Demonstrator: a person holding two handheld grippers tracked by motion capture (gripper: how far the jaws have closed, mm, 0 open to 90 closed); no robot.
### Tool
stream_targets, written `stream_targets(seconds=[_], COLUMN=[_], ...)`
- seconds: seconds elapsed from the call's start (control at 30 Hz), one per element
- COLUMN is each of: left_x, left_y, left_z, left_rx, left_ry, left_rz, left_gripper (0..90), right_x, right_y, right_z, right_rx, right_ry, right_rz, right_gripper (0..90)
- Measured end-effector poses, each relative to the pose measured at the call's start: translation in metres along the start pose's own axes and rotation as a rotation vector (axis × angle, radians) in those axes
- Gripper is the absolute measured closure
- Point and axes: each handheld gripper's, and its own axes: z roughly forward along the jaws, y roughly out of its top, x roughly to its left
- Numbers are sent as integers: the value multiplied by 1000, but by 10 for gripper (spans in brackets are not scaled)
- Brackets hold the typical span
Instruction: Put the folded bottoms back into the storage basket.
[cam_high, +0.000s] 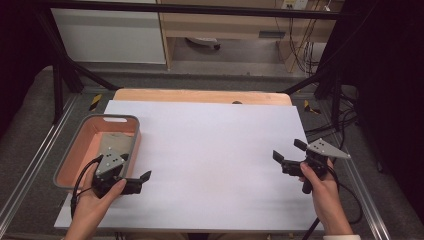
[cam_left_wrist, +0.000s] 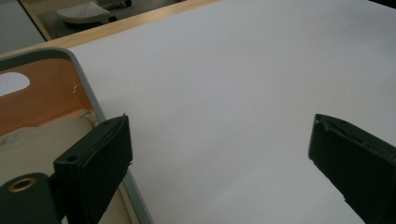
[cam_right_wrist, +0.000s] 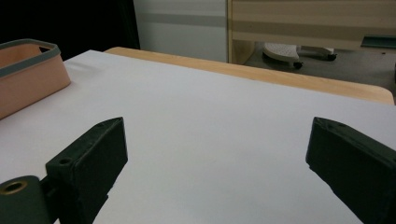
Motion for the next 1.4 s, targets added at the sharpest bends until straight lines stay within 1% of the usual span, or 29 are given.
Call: stream_targets(seconds=[0.07,0.27,0.5,0.63,0.8,0.83,1.17,1.27,1.4], left_x=[0,1,2,1,1,1,0,-1,-1], left_y=[0,-1,-1,-1,-1,-1,-2,-3,-6], left_z=[0,0,0,0,0,0,1,0,0], left_rx=[3,1,4,3,5,5,8,16,22], left_ry=[4,5,3,1,-1,-2,-6,-9,-13], left_rz=[5,-4,0,1,2,3,8,14,11], left_gripper=[64,64,64,64,64,64,64,62,61], right_x=[1,4,8,10,13,13,20,22,25], right_y=[-7,-25,-40,-46,-51,-52,-62,-64,-65], right_z=[0,-1,-2,-3,-5,-6,-7,-6,-5], right_rx=[8,28,55,61,51,47,71,79,84], right_ry=[0,3,11,13,13,14,29,36,46], right_rz=[9,24,20,23,34,31,17,14,10], right_gripper=[60,60,61,60,60,60,60,60,60])
